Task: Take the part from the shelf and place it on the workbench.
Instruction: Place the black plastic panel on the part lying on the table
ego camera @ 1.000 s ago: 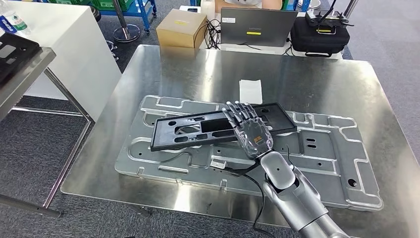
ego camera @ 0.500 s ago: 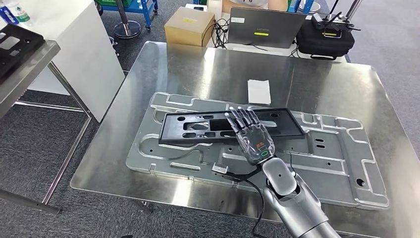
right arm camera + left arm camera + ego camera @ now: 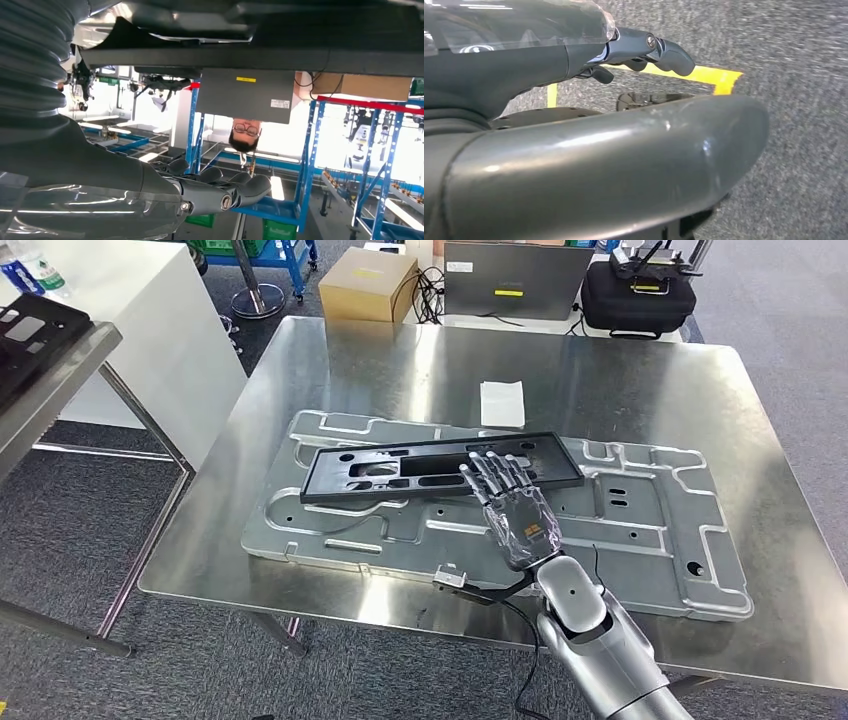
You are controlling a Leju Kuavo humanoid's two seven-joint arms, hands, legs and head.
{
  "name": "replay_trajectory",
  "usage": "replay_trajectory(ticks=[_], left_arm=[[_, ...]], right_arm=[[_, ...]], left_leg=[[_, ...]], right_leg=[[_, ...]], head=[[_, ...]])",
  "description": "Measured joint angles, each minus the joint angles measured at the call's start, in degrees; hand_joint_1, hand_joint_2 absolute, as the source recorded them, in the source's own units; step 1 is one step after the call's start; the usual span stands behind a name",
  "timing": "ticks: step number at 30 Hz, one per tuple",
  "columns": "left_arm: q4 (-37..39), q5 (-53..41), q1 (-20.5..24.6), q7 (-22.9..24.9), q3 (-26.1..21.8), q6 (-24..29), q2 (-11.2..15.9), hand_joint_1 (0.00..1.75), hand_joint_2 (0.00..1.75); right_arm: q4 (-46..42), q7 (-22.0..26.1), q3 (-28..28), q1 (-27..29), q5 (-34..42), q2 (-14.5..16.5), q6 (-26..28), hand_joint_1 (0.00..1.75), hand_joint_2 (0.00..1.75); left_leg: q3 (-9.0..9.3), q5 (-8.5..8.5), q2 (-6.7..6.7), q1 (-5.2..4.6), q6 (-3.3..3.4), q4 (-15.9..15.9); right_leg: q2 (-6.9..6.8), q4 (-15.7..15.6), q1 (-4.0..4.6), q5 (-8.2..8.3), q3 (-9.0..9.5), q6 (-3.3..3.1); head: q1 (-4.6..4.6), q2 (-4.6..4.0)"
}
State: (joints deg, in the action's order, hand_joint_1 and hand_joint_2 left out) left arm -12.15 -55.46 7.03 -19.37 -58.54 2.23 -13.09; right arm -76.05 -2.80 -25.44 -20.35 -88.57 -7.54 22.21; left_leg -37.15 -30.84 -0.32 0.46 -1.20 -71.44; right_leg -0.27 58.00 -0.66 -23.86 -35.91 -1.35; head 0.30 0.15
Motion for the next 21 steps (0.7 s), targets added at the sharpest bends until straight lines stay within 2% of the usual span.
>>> replay_trajectory(ticks=[2, 3, 4, 5, 7, 8, 9, 11, 12, 13, 14, 15, 16, 18, 19, 20, 21], left_arm=[[0.00, 0.04, 0.16, -0.03, -0.09, -0.01, 0.02, 0.00, 0.00], [0.00, 0.05, 0.26, -0.05, -0.11, -0.01, 0.03, 0.00, 0.00], [0.00, 0.05, 0.34, -0.07, -0.13, -0.02, 0.04, 0.00, 0.00], [0.00, 0.05, 0.36, -0.09, -0.15, -0.03, 0.04, 0.00, 0.00], [0.01, 0.08, 0.36, -0.08, -0.17, -0.08, 0.01, 0.00, 0.00], [0.02, 0.10, 0.38, -0.07, -0.19, -0.14, -0.01, 0.00, 0.00], [0.02, 0.15, 0.40, -0.05, -0.20, -0.22, -0.02, 0.00, 0.00], [0.02, 0.22, 0.41, -0.04, -0.21, -0.40, -0.02, 0.00, 0.00], [0.02, 0.24, 0.38, -0.03, -0.21, -0.49, -0.02, 0.00, 0.00], [0.02, 0.25, 0.36, -0.03, -0.21, -0.56, -0.02, 0.00, 0.00], [0.02, 0.26, 0.34, -0.02, -0.22, -0.61, -0.02, 0.00, 0.00], [0.02, 0.27, 0.33, -0.02, -0.22, -0.64, -0.02, 0.00, 0.00], [0.02, 0.27, 0.33, -0.02, -0.23, -0.66, -0.02, 0.00, 0.00], [0.02, 0.27, 0.35, -0.03, -0.23, -0.68, -0.02, 0.00, 0.00], [0.02, 0.27, 0.36, -0.03, -0.23, -0.68, -0.02, 0.00, 0.00], [0.02, 0.28, 0.36, -0.04, -0.23, -0.68, -0.02, 0.00, 0.00], [0.02, 0.28, 0.33, -0.04, -0.24, -0.68, -0.02, 0.00, 0.00]], right_arm=[[-0.13, 0.03, 0.19, -0.04, 0.07, 0.01, -0.01, 0.00, 1.75], [-0.22, 0.05, 0.29, -0.06, 0.11, 0.01, -0.01, 0.00, 1.75], [-0.32, 0.09, 0.38, -0.09, 0.14, 0.02, -0.01, 0.00, 1.75], [-0.39, 0.11, 0.43, -0.10, 0.17, 0.02, 0.00, 0.00, 1.75], [-0.43, 0.15, 0.54, -0.03, 0.23, 0.00, -0.01, 0.00, 1.75], [-0.44, 0.16, 0.67, 0.05, 0.27, -0.02, 0.00, 0.00, 1.75], [-0.45, 0.16, 0.82, 0.14, 0.33, -0.04, 0.02, 0.00, 1.75], [-0.46, 0.19, 1.07, 0.40, 0.45, -0.06, 0.08, 0.00, 1.75], [-0.46, 0.20, 1.13, 0.60, 0.50, -0.06, 0.10, 0.00, 1.75], [-0.46, 0.21, 1.17, 0.81, 0.53, -0.06, 0.10, 0.00, 1.75], [-0.46, 0.22, 1.21, 0.98, 0.55, -0.07, 0.10, 0.00, 1.75], [-0.48, 0.22, 1.25, 1.08, 0.55, -0.07, 0.10, 0.00, 1.75], [-0.54, 0.22, 1.27, 1.10, 0.55, -0.07, 0.11, 0.00, 1.75], [-0.84, 0.23, 1.30, 1.08, 0.56, -0.07, 0.14, 0.00, 1.75], [-1.03, 0.24, 1.33, 1.08, 0.56, -0.07, 0.23, 0.00, 1.75], [-1.21, 0.26, 1.36, 1.11, 0.56, -0.07, 0.37, 0.00, 1.75], [-1.37, 0.27, 1.38, 1.22, 0.55, -0.07, 0.58, 0.00, 1.75]], left_leg=[[5.93, 1.68, -0.02, -0.14, 0.51, 8.43], [7.90, 1.75, -0.03, -0.28, 0.82, 11.51], [8.91, 1.50, -0.06, -0.44, 1.12, 13.38], [9.05, 1.50, -0.08, -0.62, 1.41, 14.01], [8.40, 2.56, 0.06, -0.45, 2.20, 14.33], [7.93, 3.26, 0.19, -0.33, 2.71, 14.50], [7.29, 4.03, 0.33, -0.19, 3.10, 14.67], [5.65, 5.35, 0.46, -0.26, 3.50, 14.60], [4.75, 5.98, 0.47, -0.30, 3.48, 14.51], [3.84, 6.57, 0.48, -0.34, 3.44, 14.38], [2.92, 7.11, 0.48, -0.35, 3.35, 14.19], [2.05, 7.59, 0.48, -0.35, 3.21, 13.93], [1.27, 8.00, 0.47, -0.34, 3.02, 13.62], [0.19, 8.72, 0.42, -0.46, 2.50, 13.09], [0.00, 9.11, 0.40, -0.50, 2.18, 13.00], [-0.08, 9.58, 0.38, -0.51, 1.84, 13.06], [-0.08, 10.07, 0.34, -0.50, 1.49, 13.20]], right_leg=[[-0.01, 0.43, 0.03, 0.75, -1.03, 0.42], [-0.03, 0.50, 0.06, 1.11, -1.29, 0.73], [-0.05, 0.52, 0.05, 1.49, -1.41, 1.09], [-0.07, 0.38, 0.04, 1.91, -1.44, 1.48], [0.03, 0.39, 0.01, 2.03, -1.72, 2.16], [0.11, 1.17, -0.03, 0.79, -2.21, 2.40], [0.19, 3.01, -0.07, -1.46, -2.99, 2.59], [0.24, 9.56, -0.22, -7.15, -4.92, 2.90], [0.24, 13.06, -0.23, -8.87, -5.60, 3.06], [0.24, 15.40, -0.23, -9.20, -5.64, 3.15], [0.23, 15.96, -0.23, -8.32, -4.79, 3.16], [0.23, 14.45, -0.23, -6.74, -2.92, 3.10], [0.23, 11.19, -0.23, -5.40, -0.16, 2.97], [0.27, 3.51, 0.00, -5.38, 5.26, 2.50], [0.31, 1.03, 0.16, -5.89, 6.74, 2.21], [0.35, -0.09, 0.37, -6.25, 7.18, 1.89], [0.34, -0.18, 0.38, -5.82, 6.90, 1.53]], head=[[0.00, 0.01], [0.04, 0.01], [-0.05, 0.01], [-0.13, 0.01], [-0.37, 0.00], [-0.28, 0.00], [-0.17, 0.00], [0.10, 0.00], [0.13, 0.01], [0.13, 0.01], [0.14, 0.01], [0.13, 0.01], [0.14, 0.00], [0.07, 0.01], [0.08, 0.01], [0.09, 0.01], [0.10, 0.01]])
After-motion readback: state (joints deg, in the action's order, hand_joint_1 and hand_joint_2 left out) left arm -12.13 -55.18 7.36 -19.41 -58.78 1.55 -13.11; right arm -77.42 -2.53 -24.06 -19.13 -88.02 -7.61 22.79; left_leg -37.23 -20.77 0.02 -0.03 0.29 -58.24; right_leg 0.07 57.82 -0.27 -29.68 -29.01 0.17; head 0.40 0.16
